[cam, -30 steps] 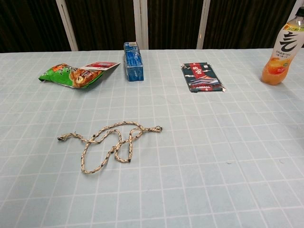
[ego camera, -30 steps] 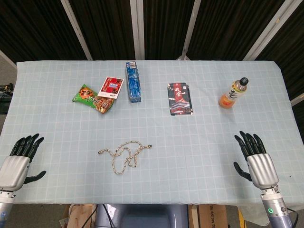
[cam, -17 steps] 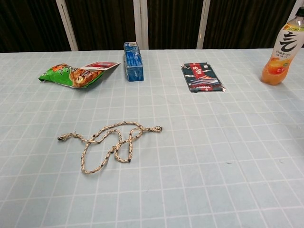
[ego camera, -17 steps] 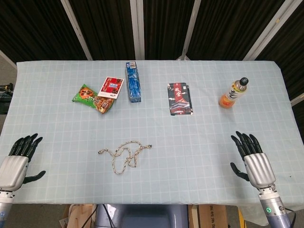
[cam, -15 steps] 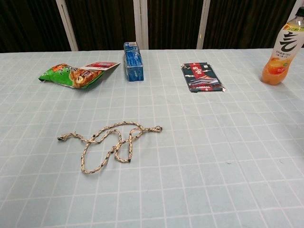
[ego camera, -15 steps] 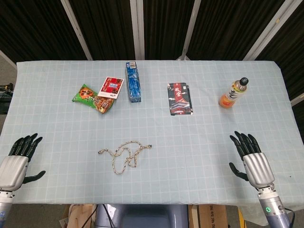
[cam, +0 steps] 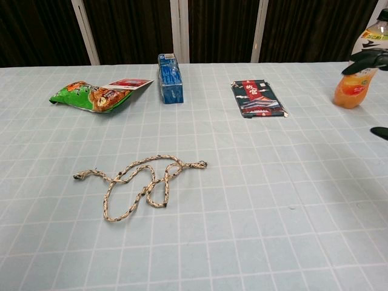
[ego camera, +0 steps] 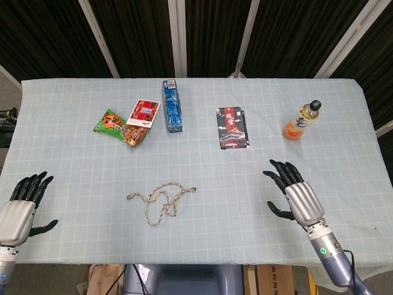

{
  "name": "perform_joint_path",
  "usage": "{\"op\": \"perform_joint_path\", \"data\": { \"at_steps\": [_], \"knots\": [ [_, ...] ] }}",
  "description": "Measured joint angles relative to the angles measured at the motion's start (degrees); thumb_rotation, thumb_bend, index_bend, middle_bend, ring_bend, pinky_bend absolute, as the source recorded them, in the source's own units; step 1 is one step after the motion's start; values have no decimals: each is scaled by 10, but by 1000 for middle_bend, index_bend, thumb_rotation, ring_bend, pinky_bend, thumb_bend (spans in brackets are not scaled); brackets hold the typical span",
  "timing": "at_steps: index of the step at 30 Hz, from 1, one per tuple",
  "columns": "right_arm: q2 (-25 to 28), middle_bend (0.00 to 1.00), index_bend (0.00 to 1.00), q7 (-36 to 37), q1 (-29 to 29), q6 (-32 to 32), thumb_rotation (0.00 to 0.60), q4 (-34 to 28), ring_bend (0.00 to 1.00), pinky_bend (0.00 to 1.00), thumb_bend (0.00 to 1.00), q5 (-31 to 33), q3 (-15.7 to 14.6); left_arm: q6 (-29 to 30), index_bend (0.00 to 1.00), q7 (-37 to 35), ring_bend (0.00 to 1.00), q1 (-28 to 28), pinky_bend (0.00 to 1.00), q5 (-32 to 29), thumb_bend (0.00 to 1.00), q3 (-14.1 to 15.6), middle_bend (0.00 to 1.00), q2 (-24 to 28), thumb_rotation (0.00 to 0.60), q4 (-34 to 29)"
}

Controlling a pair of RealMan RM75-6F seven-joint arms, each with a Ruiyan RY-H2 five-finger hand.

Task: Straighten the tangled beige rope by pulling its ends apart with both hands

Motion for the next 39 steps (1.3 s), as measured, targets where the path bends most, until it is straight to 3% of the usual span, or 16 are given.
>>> {"op": "perform_joint_path", "data": {
  "at_steps": [4,11,23,33,39],
  "knots": [
    [-27,162,476,-11,24,-30,600,-8,0,0,349,20,11,1,0,-6,0,0,0,-2,0,-2,0,0,600,1],
    [-101,171,514,-61,64,-75,600,8,0,0,350,50,21,-2,0,-14,0,-2,0,-2,0,-2,0,1,600,4],
    [-226,172,514,-125,130,-129,600,89,0,0,350,122,48,-6,0,-28,0,-4,0,-4,0,-3,0,4,600,3],
    [-279,172,512,-144,161,-150,600,131,0,0,349,170,65,-15,0,-32,0,-9,0,-9,0,-5,0,2,600,4],
    [-307,172,413,-148,178,-152,600,148,0,0,348,190,79,-19,0,-34,0,-11,0,-13,0,-6,0,1,600,4]
  ]
}}
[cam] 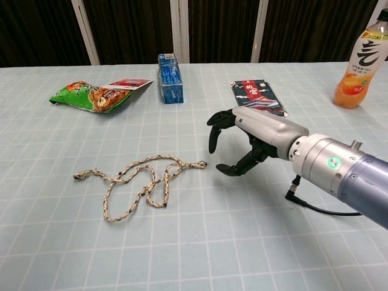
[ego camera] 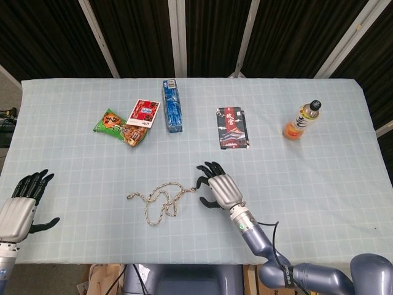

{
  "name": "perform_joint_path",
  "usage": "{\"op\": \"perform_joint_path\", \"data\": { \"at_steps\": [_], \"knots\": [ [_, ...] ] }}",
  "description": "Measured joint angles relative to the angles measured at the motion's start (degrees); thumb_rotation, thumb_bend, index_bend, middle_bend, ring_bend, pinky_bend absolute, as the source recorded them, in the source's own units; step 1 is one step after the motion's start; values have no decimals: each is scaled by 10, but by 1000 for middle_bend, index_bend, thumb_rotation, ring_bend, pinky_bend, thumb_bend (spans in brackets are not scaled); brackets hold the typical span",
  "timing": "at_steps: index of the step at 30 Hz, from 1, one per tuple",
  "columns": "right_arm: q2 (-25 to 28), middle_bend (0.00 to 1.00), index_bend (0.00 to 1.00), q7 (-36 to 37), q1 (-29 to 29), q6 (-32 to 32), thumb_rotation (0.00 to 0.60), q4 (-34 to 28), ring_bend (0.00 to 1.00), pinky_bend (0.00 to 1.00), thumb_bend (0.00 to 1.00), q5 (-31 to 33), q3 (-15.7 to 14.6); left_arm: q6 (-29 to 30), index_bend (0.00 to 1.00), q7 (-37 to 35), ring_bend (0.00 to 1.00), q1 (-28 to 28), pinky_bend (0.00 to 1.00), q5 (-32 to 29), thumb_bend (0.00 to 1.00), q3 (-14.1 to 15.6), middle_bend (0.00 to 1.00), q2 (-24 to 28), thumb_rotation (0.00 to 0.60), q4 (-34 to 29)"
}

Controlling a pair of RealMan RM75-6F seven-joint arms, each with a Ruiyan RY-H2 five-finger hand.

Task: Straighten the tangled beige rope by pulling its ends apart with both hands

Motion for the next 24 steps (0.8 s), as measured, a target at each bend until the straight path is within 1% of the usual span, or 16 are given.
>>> {"op": "perform_joint_path", "data": {
  "at_steps": [2,9,16,20,24],
  "knots": [
    [-7,172,387,-4,6,-2,600,4,0,0,348,7,3,-1,0,-1,0,-1,0,0,0,0,0,0,600,0],
    [-29,172,387,-20,21,-5,600,22,0,0,348,26,8,-5,0,-7,0,-3,0,-1,0,0,0,0,600,-1],
    [-53,172,488,-29,36,-10,600,47,0,0,348,46,14,-8,0,-14,0,-5,0,-5,0,-2,0,1,600,1],
    [-68,172,518,-28,43,-10,600,65,0,0,348,52,18,-8,0,-18,0,-5,0,-5,0,-1,0,1,600,1],
    [-78,172,523,-27,50,-10,600,80,0,0,342,56,21,-9,0,-20,0,-5,0,-5,0,0,0,3,600,2]
  ]
}}
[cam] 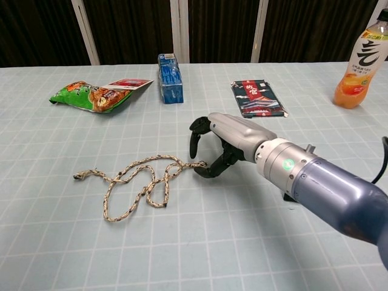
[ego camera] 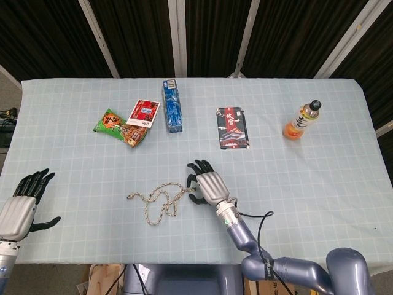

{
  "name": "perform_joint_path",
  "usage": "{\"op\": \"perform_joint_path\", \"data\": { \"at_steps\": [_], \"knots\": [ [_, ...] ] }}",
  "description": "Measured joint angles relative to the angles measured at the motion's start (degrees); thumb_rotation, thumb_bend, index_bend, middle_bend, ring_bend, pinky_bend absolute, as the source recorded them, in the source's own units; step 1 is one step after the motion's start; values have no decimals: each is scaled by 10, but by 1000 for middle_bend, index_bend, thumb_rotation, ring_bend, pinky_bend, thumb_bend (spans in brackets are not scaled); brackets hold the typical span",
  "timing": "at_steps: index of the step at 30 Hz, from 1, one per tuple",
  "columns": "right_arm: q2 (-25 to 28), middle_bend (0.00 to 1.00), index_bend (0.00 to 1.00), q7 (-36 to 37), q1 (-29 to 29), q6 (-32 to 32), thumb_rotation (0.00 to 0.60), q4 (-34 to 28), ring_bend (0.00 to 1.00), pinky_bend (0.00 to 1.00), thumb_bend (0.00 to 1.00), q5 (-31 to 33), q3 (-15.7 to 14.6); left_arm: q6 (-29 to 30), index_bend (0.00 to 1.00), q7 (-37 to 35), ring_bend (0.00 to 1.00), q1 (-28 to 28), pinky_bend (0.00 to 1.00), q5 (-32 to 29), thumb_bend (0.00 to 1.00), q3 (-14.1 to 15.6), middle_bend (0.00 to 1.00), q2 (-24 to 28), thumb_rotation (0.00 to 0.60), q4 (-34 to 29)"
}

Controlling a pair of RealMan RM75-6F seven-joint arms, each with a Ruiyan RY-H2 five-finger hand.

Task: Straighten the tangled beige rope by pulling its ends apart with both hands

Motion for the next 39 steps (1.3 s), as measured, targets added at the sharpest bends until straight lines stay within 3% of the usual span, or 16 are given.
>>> {"op": "perform_joint_path", "data": {
  "at_steps": [24,39],
  "knots": [
    [-26,172,536,0,16,-8,600,36,0,0,418,16,-3,-3,0,-6,0,1,0,-11,0,-1,0,4,600,-3],
    [-23,178,586,-7,13,-2,600,26,0,0,502,21,-8,-4,0,-9,0,1,0,-12,0,-1,0,4,600,-5]
  ]
}}
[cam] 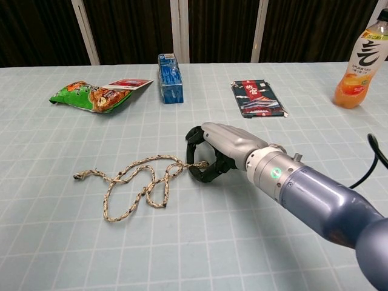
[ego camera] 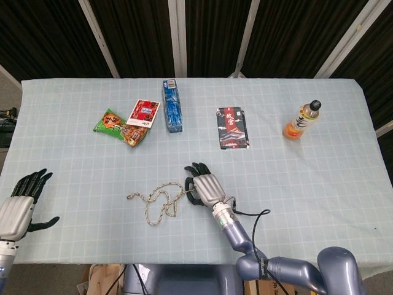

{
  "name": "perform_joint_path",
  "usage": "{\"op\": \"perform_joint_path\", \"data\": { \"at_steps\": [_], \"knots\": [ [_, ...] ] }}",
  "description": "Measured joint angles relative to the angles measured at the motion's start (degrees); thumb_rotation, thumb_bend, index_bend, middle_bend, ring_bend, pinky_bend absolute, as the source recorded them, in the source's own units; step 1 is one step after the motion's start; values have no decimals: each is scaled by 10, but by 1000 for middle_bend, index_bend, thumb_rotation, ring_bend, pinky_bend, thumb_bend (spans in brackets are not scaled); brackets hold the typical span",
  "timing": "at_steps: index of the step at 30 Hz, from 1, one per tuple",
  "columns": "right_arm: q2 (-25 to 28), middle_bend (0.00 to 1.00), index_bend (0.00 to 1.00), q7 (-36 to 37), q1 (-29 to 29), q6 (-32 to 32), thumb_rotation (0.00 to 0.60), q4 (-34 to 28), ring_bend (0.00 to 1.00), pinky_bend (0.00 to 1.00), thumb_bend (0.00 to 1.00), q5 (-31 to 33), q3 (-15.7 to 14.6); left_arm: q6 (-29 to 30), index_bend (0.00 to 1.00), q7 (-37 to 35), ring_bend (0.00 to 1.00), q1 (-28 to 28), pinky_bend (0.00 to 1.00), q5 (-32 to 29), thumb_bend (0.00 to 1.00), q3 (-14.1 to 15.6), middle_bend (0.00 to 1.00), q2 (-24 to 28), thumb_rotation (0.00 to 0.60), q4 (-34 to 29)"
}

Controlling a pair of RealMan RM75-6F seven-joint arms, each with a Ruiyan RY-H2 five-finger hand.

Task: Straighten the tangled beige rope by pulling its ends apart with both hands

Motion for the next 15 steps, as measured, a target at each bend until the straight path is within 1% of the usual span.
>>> {"op": "perform_joint_path", "data": {
  "at_steps": [7,15],
  "knots": [
    [22,178,587,-3,-8,15,600,-22,0,0,502,-6,0,0,1,2,0,0,0,0,0,0,0,0,600,0],
    [91,178,587,-3,-35,43,600,-80,0,0,502,-13,-1,-3,9,12,0,0,0,0,0,3,0,-1,600,-3]
  ]
}}
